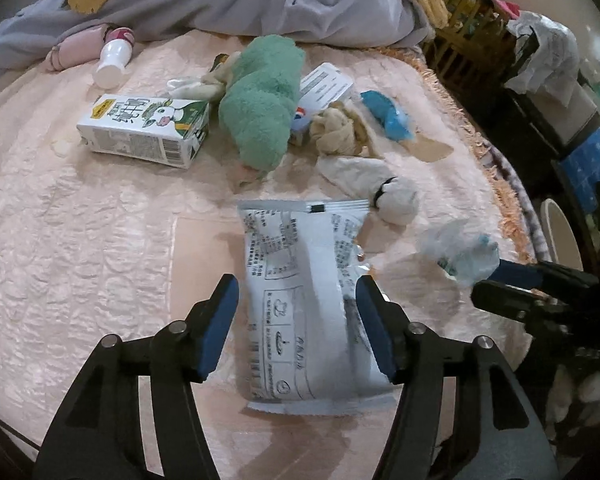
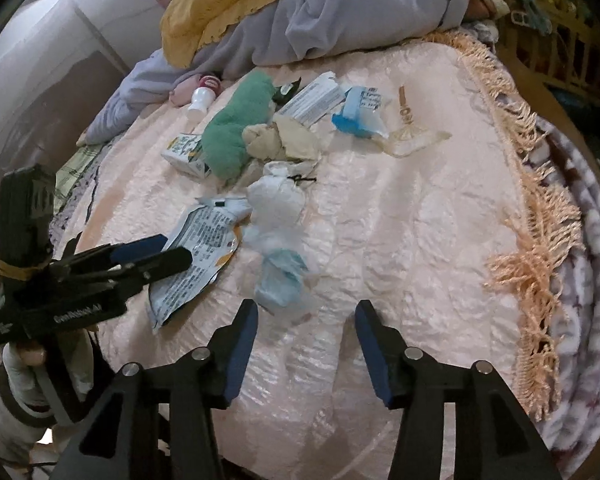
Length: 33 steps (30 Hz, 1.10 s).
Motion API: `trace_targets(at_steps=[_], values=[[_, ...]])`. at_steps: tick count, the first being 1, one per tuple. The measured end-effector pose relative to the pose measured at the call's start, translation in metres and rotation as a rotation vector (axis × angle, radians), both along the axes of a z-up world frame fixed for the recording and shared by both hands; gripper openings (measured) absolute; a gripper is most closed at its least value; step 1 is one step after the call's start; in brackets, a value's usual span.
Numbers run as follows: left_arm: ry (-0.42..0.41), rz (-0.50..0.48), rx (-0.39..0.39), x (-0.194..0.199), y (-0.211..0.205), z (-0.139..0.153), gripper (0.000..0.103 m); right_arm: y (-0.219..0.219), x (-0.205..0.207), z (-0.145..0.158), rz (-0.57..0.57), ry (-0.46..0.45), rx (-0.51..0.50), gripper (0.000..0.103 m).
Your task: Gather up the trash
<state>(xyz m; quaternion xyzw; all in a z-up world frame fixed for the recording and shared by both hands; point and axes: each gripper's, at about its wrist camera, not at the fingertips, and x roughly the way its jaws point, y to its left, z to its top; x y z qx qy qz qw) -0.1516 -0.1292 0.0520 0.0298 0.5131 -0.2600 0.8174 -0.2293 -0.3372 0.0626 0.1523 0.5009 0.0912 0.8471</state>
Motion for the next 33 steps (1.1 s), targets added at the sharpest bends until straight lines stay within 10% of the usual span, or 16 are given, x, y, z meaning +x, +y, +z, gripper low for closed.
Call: trace_targets(at_steps=[23,30,33], values=[[-0.047,-0.015,-0.007,-0.006,0.014,0.017,0.044,0.037,0.031,0.001,0.064,-0.031,0.015,0.057],[-0.047,0.015,-0.015,-0.003,0.016,0.019,0.044,0.039,0.033,-0.008,0.052,-0.031,0.014,0.044],[-0.049,0.03,-0.011,-0.002,0.021,0.019,0.044,0.045,0.029,0.002,0.082,-0.051,0.005,0.07]])
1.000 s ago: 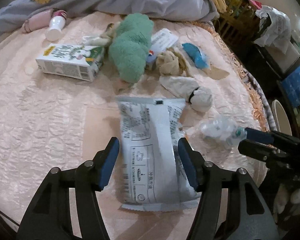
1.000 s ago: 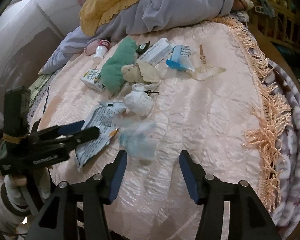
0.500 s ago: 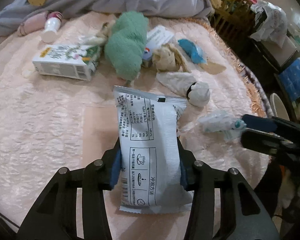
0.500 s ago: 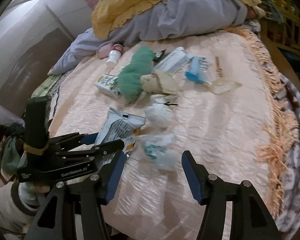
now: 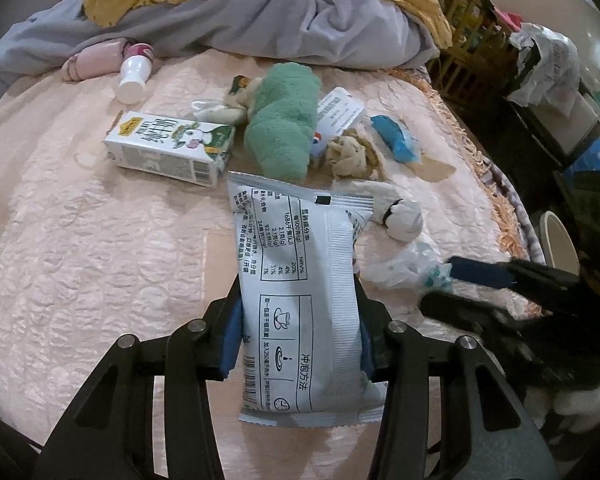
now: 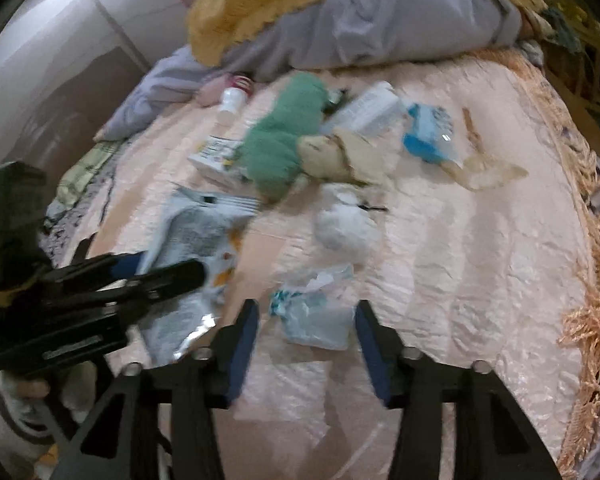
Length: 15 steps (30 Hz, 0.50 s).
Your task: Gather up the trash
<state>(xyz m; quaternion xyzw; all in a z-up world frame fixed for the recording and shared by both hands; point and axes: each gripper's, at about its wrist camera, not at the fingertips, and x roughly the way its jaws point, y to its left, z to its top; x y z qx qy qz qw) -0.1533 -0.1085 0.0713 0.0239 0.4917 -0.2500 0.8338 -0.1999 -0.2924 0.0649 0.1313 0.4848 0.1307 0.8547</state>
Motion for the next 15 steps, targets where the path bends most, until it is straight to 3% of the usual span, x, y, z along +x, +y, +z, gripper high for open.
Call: trace_targets(at_steps=[1,7,8,9,12,15], values=[[-0.002,0.005,0.005,0.001,0.002,0.0,0.044,0.003,-0.001,0.003,0.011,-0.007,-0.015,0.074],[-0.015,0.043,0.015,0.005,0.018,0.004,0.044,0.018,0.011,-0.005,0.017,-0.005,-0.091,0.074],[-0.016,0.047,0.015,0.005,0.019,0.003,0.044,0.018,0.014,-0.01,0.004,-0.004,-0.096,0.068],[-0.015,0.05,0.014,0.005,0.02,0.003,0.044,0.017,0.015,-0.013,-0.002,-0.001,-0.095,0.052],[-0.012,0.053,0.007,0.004,0.02,0.004,0.044,0.012,0.015,-0.019,-0.029,0.01,-0.088,0.029],[-0.023,0.04,-0.003,0.002,0.013,0.008,0.044,0.002,0.005,-0.007,-0.037,-0.024,-0.049,0.022]])
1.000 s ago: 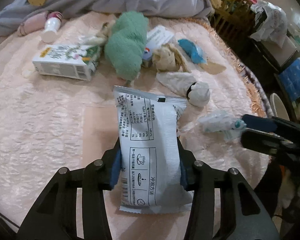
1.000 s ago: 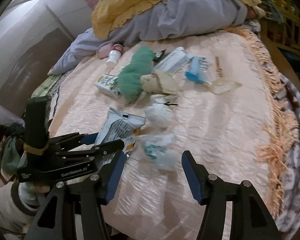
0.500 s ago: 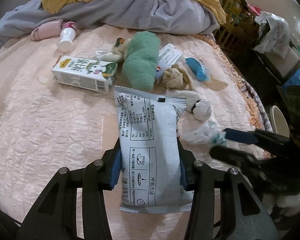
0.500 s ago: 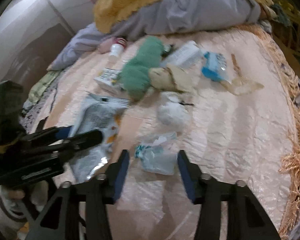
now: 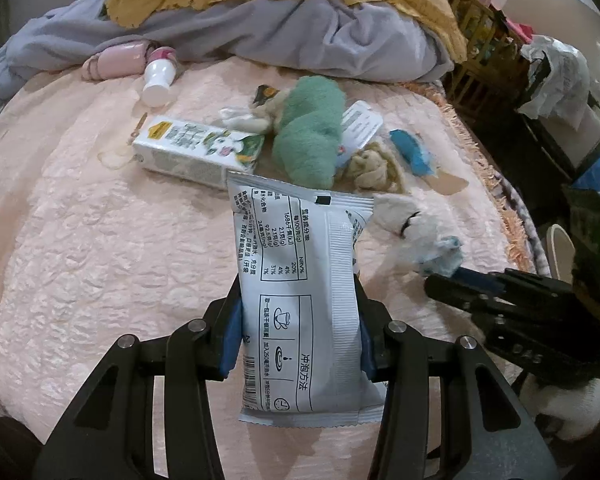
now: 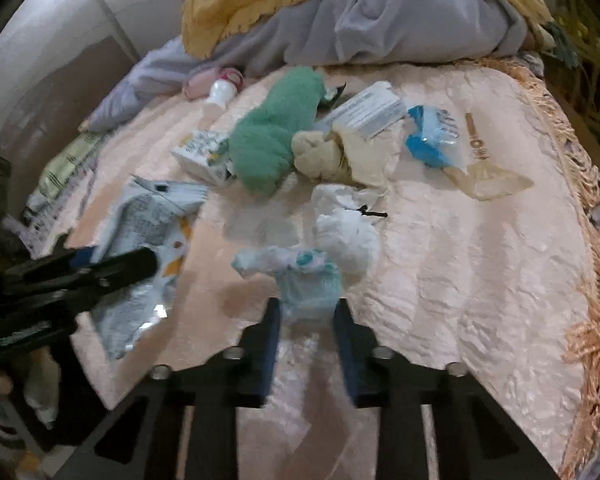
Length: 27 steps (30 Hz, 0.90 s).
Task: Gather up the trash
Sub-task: 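Carry both items over the white bucket and open both tools to drop them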
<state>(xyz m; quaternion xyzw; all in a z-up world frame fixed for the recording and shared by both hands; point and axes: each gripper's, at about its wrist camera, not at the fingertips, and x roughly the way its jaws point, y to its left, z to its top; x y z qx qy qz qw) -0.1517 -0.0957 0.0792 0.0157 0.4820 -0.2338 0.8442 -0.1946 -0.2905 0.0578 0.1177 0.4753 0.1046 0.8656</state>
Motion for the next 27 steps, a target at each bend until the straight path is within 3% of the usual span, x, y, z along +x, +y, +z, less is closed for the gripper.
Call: trace_targets(at_steps=[7,12,27], values=[[-0.015,-0.019,-0.034,-0.004,-0.019,0.013,0.044,-0.019,-0.027,0.03,-0.003,-0.07,0.006,0.021],[-0.038,-0.073,-0.042,-0.011,-0.045,0.025,0.044,-0.043,-0.049,0.048,-0.064,-0.105,0.01,0.021],[-0.082,-0.311,-0.056,-0.043,-0.185,0.05,0.044,-0.159,-0.125,0.076,-0.325,-0.137,-0.079,0.021]])
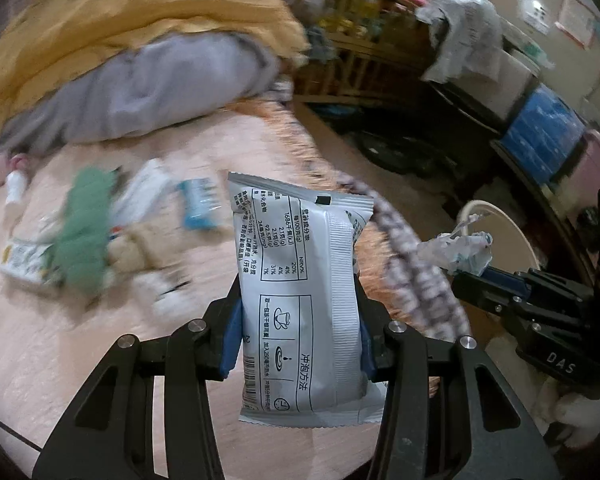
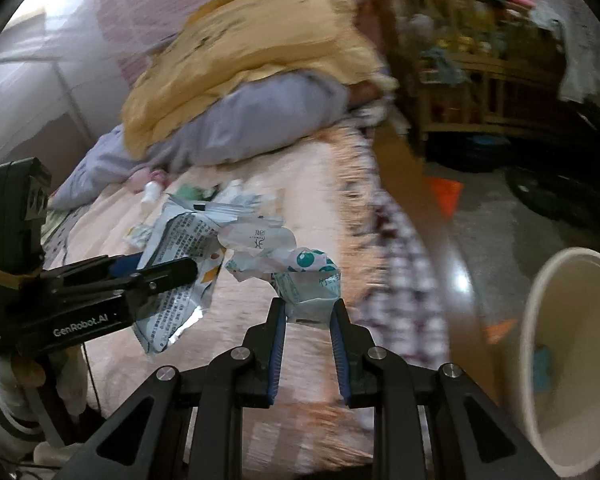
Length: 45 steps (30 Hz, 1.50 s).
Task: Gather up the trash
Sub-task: 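Carry both items over the white bucket and open both tools to drop them, then move both open tools back over the trash on the bed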
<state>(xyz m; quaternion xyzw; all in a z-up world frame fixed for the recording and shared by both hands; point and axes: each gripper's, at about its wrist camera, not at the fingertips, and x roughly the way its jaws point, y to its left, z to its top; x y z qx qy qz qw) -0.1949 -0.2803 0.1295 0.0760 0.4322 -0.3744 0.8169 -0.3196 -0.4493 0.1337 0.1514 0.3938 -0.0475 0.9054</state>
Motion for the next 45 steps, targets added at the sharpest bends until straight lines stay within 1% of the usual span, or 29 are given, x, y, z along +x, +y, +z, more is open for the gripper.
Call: trace_targets(at_steps=[7,15,17,19,22,26,29,34,35,36,38,41,45], values=[[0.005,-0.11,-0.004,-0.021,-0.069,0.004,0.044,-0.061,-0.042,0.0,-0.146,0.013,-0.012,0.021],[0.061,-0.227,-0.036,-0.046,-0.14,0.006,0.045,-0.128,-0.092,-0.006,-0.311,0.043,-0.035,0.021],[0.083,-0.265,-0.045,-0.053,-0.158,0.006,0.045,-0.146,-0.104,-0.008,-0.364,0.059,-0.051,0.021],[0.103,-0.296,-0.053,-0.058,-0.175,0.006,0.046,-0.16,-0.114,-0.011,-0.402,0.065,-0.032,0.021],[0.14,-0.332,-0.058,-0.066,-0.199,0.002,0.047,-0.174,-0.124,-0.018,-0.434,0.073,-0.012,0.021],[0.192,-0.349,-0.063,-0.071,-0.222,-0.006,0.047,-0.188,-0.132,-0.028,-0.465,0.082,0.014,0.021],[0.226,-0.363,-0.075,-0.074,-0.235,-0.01,0.048,-0.193,-0.137,-0.033,-0.478,0.091,0.022,0.021],[0.251,-0.385,-0.103,-0.077,-0.249,-0.013,0.055,-0.204,-0.144,-0.039,-0.515,0.101,0.045,0.022],[0.256,-0.389,-0.11,-0.078,-0.251,-0.014,0.06,-0.205,-0.146,-0.04,-0.522,0.102,0.048,0.029],[0.259,-0.391,-0.117,-0.078,-0.251,-0.014,0.064,-0.207,-0.147,-0.041,-0.532,0.1,0.053,0.043],[0.254,-0.387,-0.123,-0.077,-0.248,-0.013,0.065,-0.208,-0.149,-0.042,-0.546,0.093,0.066,0.05],[0.252,-0.379,-0.114,-0.074,-0.241,-0.013,0.065,-0.206,-0.148,-0.043,-0.541,0.101,0.062,0.05],[0.191,-0.352,-0.088,-0.072,-0.227,-0.011,0.065,-0.199,-0.143,-0.044,-0.521,0.102,0.07,0.051]])
